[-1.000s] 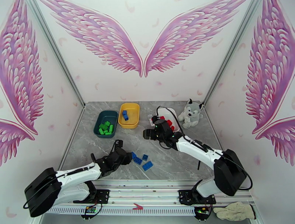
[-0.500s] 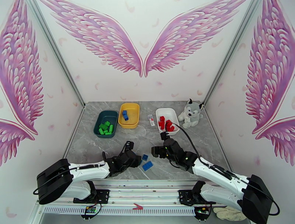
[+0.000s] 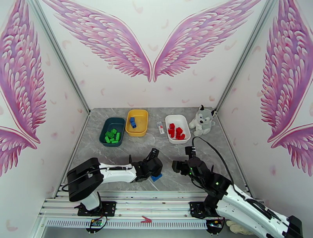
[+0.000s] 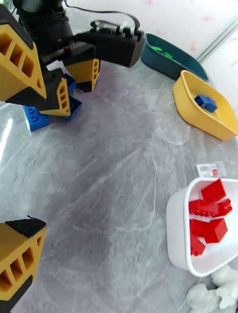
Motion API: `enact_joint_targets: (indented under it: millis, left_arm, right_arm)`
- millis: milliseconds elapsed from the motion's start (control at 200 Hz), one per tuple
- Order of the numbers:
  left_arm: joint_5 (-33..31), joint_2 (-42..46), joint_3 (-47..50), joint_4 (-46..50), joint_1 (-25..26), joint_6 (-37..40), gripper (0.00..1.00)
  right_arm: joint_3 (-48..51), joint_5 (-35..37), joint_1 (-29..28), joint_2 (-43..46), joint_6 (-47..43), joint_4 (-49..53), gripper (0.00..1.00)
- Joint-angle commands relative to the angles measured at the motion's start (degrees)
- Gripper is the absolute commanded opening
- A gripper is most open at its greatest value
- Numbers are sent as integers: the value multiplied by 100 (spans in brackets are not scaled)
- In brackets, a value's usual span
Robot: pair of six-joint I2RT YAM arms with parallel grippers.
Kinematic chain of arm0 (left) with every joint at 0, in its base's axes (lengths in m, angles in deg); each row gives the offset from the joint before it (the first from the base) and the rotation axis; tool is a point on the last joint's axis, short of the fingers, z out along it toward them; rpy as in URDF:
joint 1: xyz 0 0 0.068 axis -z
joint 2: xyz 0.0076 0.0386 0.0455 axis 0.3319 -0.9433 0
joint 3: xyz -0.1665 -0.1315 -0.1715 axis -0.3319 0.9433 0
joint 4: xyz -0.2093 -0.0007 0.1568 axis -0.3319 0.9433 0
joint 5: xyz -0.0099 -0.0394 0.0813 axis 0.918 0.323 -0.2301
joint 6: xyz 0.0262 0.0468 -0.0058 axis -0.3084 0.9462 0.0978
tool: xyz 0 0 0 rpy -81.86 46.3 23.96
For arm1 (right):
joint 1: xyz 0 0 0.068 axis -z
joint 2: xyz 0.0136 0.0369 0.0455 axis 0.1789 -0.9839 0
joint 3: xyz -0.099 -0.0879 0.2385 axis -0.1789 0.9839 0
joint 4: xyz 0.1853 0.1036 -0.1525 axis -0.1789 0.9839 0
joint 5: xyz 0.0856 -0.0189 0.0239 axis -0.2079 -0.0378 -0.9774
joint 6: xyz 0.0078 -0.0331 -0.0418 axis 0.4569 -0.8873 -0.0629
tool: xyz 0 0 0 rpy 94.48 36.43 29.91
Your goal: Sort the legos into containers by color
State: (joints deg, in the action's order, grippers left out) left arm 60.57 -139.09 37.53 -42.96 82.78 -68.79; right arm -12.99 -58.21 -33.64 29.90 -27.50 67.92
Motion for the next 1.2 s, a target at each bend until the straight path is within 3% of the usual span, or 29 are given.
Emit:
enact_joint_targets:
  millis: [0,285,485,765,990,1195]
  left_arm:
    - [-196,-288,-409,495,32,76,66]
    - [-34,-850,-1017,850,58,245,52]
    - [-63,-766,-1023,911,68,263,38]
    - [-362,-335,-1034,1048,-14,422,32]
    - [-521,414,-1031,817,-704,889,31]
    - [-593,876,-1319,482,-1781,1345,34]
  right_arm:
    - [136,278,-37,336,162,580,83]
    - [178,353,-39,490,240,691,82]
    - [193,332,-44,424,257,585,82]
    - [193,153,-44,301,217,335,81]
    - [229,-142,-42,-65,116,-250,82]
    - [146,-520,-82,-860,61,-973,81]
